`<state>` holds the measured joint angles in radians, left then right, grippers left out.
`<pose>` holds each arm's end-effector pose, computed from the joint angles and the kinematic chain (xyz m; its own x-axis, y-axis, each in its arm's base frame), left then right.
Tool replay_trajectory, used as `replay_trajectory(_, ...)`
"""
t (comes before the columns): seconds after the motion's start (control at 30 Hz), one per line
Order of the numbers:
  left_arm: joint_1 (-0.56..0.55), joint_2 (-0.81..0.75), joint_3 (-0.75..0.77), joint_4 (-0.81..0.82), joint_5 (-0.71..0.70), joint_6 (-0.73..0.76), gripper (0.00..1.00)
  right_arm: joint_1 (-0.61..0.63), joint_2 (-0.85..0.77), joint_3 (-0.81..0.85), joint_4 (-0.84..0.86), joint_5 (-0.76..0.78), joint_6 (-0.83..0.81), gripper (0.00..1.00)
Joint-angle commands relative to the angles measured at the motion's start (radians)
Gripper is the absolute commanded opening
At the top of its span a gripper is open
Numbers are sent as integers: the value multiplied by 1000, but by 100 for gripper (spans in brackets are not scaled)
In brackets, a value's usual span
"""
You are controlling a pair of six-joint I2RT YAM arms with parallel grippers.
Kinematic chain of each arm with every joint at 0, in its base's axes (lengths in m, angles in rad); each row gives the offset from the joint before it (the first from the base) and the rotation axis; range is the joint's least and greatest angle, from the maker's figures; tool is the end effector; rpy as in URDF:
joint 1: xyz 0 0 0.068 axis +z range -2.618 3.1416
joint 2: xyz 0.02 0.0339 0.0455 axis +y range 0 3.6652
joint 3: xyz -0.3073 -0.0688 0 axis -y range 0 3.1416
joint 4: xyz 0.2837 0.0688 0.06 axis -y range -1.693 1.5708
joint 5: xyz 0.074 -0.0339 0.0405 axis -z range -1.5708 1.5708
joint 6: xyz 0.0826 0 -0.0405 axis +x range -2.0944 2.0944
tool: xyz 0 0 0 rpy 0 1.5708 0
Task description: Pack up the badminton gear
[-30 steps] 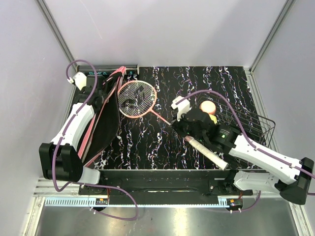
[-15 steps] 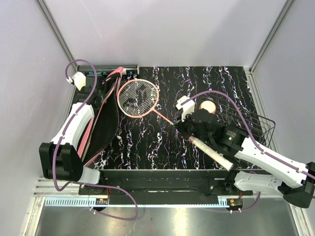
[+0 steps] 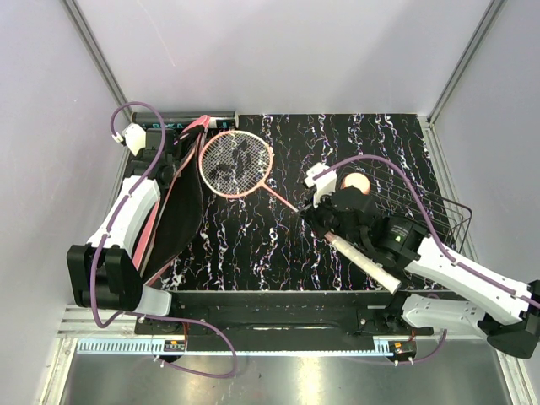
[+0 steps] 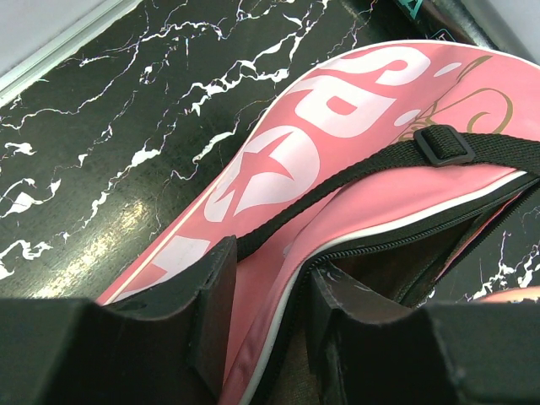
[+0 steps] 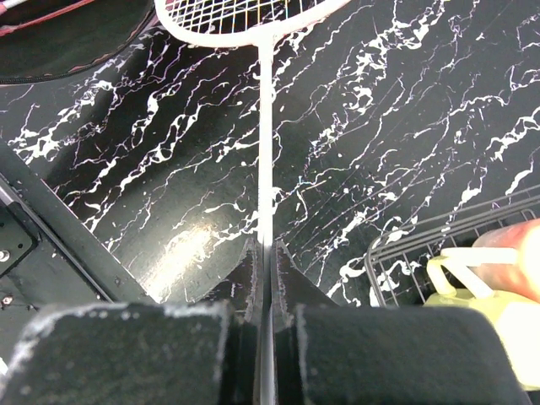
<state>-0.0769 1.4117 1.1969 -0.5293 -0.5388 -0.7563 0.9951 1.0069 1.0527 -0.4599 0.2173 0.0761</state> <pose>0.3701 0.0140 0.3169 -0.2782 -0.5693 -0.7736 -0.6892 0.6793 -0.2521 0.1663 0.2235 0.3839 -0.2725 -0.2835 -0.9194 -0.6929 0.7208 -0.0169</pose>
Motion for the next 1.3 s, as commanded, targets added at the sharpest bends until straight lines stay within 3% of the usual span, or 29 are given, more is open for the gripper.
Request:
replay_trajectory(0.0,3,-2,61,43,-36,-9,0,17,27,53,116,-36,8,0)
replay_trajectory(0.37,-3,3,55,41,-10,-18,0,36,209,170,164,-47,20,0)
replay_trajectory(0.77,-30,-26,32,72,152,-26,0,62,524,368,161,148,229,0)
replay_trajectory(1.07,-31,-76,-65,294,627,-8,0,65,631,414,288,159,389,0)
replay_trajectory(1.27,-31,-60,-132,466,897,-96,0,63,624,386,357,186,432,0)
